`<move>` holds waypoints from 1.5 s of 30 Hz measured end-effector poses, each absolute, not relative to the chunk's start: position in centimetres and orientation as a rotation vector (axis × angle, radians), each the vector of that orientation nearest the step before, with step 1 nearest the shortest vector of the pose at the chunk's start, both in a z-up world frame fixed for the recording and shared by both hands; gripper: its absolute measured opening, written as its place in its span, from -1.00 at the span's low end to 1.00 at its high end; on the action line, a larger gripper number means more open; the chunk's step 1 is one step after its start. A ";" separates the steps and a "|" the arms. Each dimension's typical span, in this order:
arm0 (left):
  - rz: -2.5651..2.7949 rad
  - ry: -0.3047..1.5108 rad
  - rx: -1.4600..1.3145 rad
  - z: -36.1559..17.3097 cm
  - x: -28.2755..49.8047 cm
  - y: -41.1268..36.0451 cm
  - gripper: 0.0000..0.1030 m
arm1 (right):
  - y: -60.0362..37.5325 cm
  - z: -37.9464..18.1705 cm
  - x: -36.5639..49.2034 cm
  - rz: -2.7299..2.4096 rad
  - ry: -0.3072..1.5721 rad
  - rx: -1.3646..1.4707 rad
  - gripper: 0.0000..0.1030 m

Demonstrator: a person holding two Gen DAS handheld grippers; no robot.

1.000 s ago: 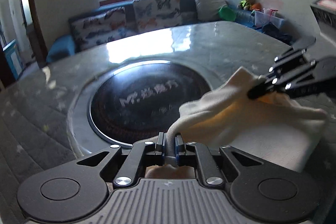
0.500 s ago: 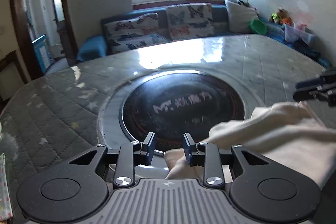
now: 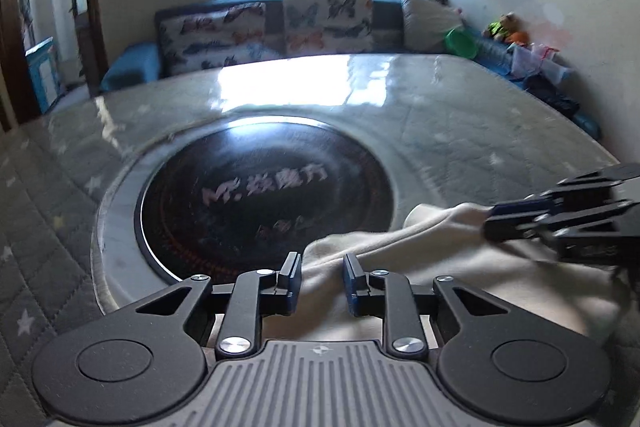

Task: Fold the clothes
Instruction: 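Lift the hem with both tools and fold it toward the collar, then lay the folded hem down and open both tools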

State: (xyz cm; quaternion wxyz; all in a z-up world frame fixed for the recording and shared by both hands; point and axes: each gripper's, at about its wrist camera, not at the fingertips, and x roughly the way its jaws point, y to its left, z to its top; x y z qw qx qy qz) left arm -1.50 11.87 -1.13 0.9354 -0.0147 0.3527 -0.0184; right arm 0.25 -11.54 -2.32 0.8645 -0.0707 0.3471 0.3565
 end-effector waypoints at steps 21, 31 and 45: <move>-0.077 0.680 -0.042 0.3 -3.8 9.2 -0.40 | -9.0 -1.1 -1.8 0.795 0.680 -0.254 -0.49; -0.122 0.705 0.000 -1.7 -4.7 6.4 -0.33 | -10.9 -1.7 -4.1 0.769 0.637 -0.332 -0.25; -0.084 0.658 -0.023 -1.2 -8.4 6.5 -0.03 | -14.5 -2.0 -5.8 0.738 0.660 -0.251 -0.07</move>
